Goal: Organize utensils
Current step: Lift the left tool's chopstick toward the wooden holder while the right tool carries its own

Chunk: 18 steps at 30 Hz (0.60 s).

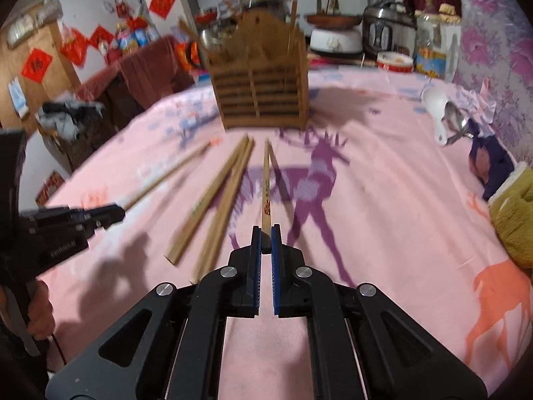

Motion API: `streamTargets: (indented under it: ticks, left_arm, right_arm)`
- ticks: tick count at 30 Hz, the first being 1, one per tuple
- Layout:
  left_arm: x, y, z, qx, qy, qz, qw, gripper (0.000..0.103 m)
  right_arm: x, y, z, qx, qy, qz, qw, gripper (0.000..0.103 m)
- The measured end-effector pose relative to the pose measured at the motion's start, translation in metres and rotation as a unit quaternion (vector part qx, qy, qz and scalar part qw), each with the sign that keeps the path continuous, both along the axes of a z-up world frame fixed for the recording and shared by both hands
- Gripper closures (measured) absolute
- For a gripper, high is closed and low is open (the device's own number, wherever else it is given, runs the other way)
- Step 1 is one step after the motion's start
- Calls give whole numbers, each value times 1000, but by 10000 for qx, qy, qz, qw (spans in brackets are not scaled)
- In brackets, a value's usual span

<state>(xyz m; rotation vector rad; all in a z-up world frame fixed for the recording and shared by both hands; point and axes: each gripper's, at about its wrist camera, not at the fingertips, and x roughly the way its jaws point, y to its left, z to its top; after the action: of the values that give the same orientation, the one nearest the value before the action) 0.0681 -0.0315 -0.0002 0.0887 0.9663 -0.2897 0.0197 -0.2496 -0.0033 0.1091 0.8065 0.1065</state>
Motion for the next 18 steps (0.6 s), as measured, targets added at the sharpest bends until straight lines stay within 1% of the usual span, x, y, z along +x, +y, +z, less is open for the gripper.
streamTargets:
  ticks: [2, 5, 6, 8, 10, 13, 18]
  left_arm:
    - [-2, -2, 17, -60, -127, -54, 9999, 97]
    - [-7, -9, 53, -141, -448, -167, 9988, 97]
    - [-9, -11, 61, -155, -517, -201, 9983, 97]
    - [-12, -19, 83, -212, -673, -319, 9970, 97]
    - [-14, -25, 99, -262, -773, -416, 9958, 97]
    - [-16, -37, 109, -282, -820, -553, 9947, 97]
    - [-13, -48, 105, -123, -790, -623, 9949, 97]
  right_arm:
    - [-3, -3, 19, 81, -214, -33, 9997, 96]
    - [-8, -3, 47, 111, -522, -36, 9986, 96]
    - [-10, -3, 57, 126, -621, -13, 9980, 96]
    - [-15, 0, 80, 109, -874, 37, 9961, 96]
    - [-19, 5, 96, 63, -1064, 77, 9943, 96]
    - [-21, 12, 108, 0, -1198, 163, 9927, 96]
    - [-17, 16, 103, -85, -1135, 159, 9934, 96]
